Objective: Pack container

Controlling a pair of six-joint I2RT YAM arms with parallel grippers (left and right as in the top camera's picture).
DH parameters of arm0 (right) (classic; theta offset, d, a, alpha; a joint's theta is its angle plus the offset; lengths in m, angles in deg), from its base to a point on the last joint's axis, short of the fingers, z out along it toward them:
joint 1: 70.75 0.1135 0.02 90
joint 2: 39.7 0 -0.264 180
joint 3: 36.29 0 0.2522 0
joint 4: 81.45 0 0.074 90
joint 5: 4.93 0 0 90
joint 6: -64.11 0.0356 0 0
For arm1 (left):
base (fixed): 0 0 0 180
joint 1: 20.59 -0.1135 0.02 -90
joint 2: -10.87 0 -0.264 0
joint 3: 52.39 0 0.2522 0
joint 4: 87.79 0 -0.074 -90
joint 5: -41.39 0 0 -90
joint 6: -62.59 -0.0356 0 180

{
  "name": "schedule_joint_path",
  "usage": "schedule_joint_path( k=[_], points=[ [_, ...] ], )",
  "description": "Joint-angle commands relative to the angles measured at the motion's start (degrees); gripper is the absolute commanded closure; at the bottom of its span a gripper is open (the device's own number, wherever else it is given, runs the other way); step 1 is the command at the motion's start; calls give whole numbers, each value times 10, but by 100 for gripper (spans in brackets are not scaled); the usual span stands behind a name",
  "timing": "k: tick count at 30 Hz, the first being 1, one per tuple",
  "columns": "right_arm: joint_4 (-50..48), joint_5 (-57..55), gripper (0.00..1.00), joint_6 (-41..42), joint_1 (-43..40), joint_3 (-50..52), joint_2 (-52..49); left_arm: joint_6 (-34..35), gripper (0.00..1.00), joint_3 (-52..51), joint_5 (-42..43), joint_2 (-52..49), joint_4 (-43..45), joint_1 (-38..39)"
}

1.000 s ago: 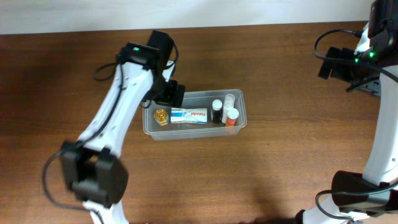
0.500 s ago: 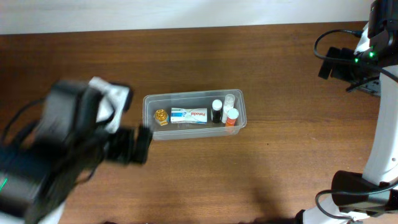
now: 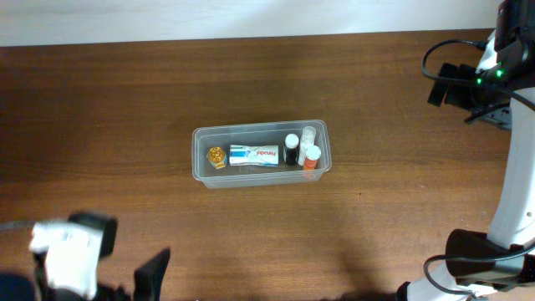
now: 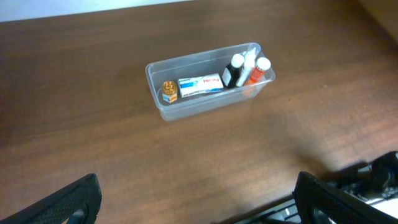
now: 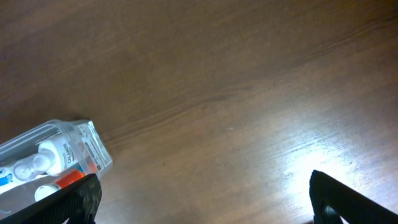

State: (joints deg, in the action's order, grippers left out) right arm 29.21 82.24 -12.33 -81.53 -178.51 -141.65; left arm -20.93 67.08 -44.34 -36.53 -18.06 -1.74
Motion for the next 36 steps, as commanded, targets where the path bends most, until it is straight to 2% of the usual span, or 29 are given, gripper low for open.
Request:
schedule_joint_path(
  k=[1,5,12,17,22,27,36],
  points=[
    [0,-7,2,4,-2,-3,3,-9,1,-51,-10,55,8,-1],
    [0,-7,2,4,-2,-3,3,-16,1,-182,-26,155,153,-32],
    [0,-7,2,4,-2,-3,3,-131,1,-529,52,334,531,-124],
    [0,-7,2,4,-2,-3,3,-155,1,-729,126,382,779,-163],
    [0,-7,2,4,-2,-3,3,-154,1,-863,140,391,962,-178],
    [0,-7,2,4,-2,-3,3,-154,1,-943,137,401,1043,-189],
    [0,-7,2,4,-2,-3,3,-154,1,-1039,110,472,1071,-198]
  ],
)
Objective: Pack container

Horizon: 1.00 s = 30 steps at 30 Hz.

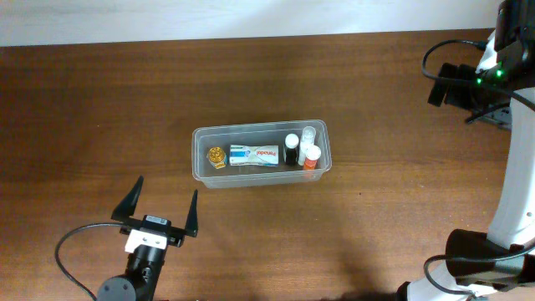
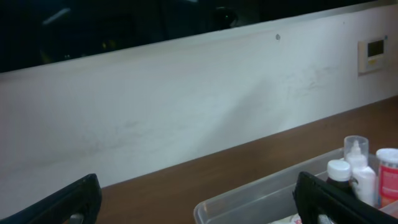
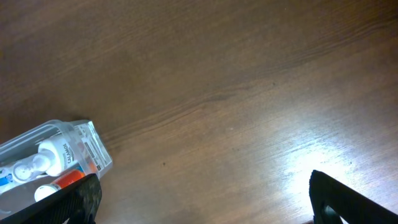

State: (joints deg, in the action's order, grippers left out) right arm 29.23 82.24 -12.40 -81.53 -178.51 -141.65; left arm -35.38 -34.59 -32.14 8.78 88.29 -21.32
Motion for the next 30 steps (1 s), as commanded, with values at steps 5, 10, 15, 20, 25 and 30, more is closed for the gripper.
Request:
schedule_joint_path(
  k=[5,10,15,20,25,30],
  points=[
    [0,-7,2,5,-2,-3,3,-10,1,-36,-30,18,-28,-2],
    [0,-7,2,5,-2,-3,3,-9,1,-36,-44,18,-139,-2],
    [0,-7,2,5,-2,-3,3,-9,1,-36,-53,18,-135,-2],
    [0,-7,2,5,-2,-3,3,-9,1,-36,-53,18,-135,-2],
    [0,-7,1,5,-2,-3,3,-9,1,-36,-54,18,-135,-2],
    [0,-7,2,5,-2,-3,3,-9,0,-36,-53,18,-135,-2]
  ],
)
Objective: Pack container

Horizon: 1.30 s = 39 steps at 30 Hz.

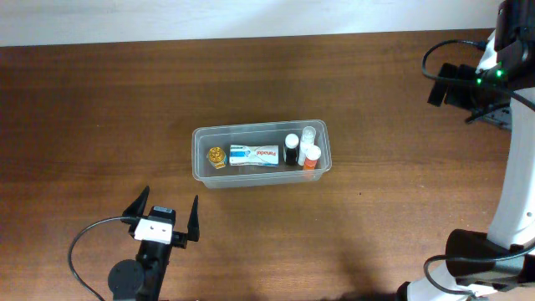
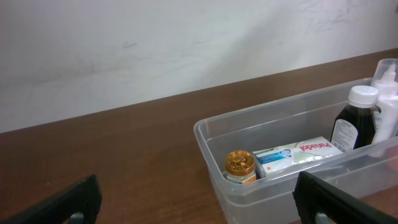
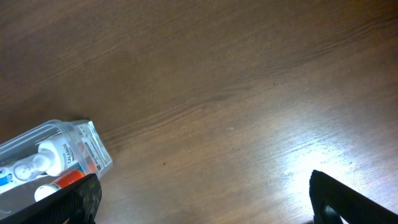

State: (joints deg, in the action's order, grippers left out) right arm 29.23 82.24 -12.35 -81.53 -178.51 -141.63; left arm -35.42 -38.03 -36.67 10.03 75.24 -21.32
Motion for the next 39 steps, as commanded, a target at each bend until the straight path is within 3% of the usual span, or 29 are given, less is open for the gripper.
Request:
schedule_joint_path(
  k=[1,22,31,39],
  points=[
    [0,-7,2,5,-2,-3,3,-9,1,-1,-8,5,-4,-2],
    [-1,-7,2,5,13,-3,18,-9,1,-1,-8,5,-4,-2],
    [-7,-58,2,5,85,23,149,-9,1,-1,-8,5,-4,-2],
    [-6,-64,2,5,134,163,330,-9,1,-1,-8,5,-4,-2]
  ],
)
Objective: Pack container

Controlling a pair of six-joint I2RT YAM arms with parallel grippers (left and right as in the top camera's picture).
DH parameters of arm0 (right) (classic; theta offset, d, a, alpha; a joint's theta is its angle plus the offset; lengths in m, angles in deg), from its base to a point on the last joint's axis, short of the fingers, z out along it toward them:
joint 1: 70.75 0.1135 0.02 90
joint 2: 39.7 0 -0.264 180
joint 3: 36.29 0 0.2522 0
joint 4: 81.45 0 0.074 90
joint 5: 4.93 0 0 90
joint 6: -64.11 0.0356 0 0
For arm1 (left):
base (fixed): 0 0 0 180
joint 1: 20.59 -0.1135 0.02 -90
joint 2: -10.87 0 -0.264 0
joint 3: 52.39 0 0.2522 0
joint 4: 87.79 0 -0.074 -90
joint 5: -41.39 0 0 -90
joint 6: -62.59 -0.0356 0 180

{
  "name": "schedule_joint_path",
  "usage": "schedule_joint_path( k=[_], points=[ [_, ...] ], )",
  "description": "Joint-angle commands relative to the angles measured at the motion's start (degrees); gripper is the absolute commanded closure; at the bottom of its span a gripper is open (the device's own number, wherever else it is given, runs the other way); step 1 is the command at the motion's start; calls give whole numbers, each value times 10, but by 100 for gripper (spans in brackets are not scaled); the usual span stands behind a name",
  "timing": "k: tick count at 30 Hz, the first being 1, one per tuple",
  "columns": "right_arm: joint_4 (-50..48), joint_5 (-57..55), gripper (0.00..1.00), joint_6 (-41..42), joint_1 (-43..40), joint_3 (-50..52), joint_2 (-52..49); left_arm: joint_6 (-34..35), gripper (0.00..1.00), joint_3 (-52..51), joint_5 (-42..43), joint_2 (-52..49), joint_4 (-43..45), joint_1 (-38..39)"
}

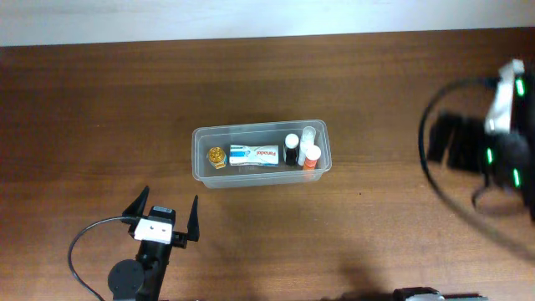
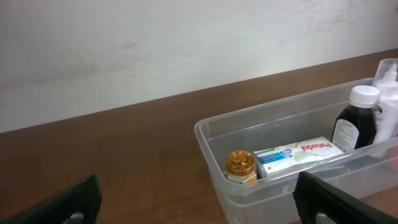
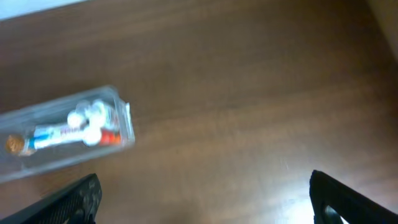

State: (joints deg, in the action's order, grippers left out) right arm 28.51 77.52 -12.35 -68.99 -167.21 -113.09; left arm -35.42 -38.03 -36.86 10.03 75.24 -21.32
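Observation:
A clear plastic container (image 1: pixel 199 163) stands mid-table. It holds a gold-lidded jar (image 1: pixel 216 155), a white box (image 1: pixel 254 155), a dark bottle (image 1: pixel 291 148), a white dropper bottle (image 1: pixel 308 135) and a red bottle (image 1: pixel 312 157). My left gripper (image 1: pixel 165 211) sits low on the table in front of the container's left end, open and empty. The left wrist view faces the container wall (image 2: pixel 214 140) and jar (image 2: pixel 240 163). My right gripper (image 3: pixel 205 205) is open and empty, high over the table, with the blurred container (image 3: pixel 62 134) to its left.
The brown wooden table (image 1: pixel 100 100) runs to a pale wall (image 2: pixel 155 50) at the back. My right arm (image 1: pixel 501 142) shows as a blur at the right edge. A cable (image 1: pixel 79 251) loops beside the left arm.
My right arm has moved from the far back right toward the middle of the right edge and is blurred. Its camera now takes in the whole container. The left gripper has not moved.
The left arm was a blur at the front left corner, looking down on the packed container. It then sat low before the container, facing the wall, then faced the container. The right arm stayed at the back right until now. The container's contents are unchanged.

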Motion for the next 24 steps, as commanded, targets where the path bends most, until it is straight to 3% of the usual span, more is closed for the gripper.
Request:
schedule_joint_path(
  k=[1,8,16,24],
  points=[
    [1,-17,2,5,9,74,70,-9,1,-1,-6,5,-4,-2],
    [-36,-15,2,5,9,279,279,-9,1,-1,-6,5,-4,-2],
    [-396,37,2,2,8,546,505,-9,0,-1,-6,5,-4,-2],
    [-661,56,2,2,8,767,625,-9,1,-1,-6,5,-4,-2]
  ],
)
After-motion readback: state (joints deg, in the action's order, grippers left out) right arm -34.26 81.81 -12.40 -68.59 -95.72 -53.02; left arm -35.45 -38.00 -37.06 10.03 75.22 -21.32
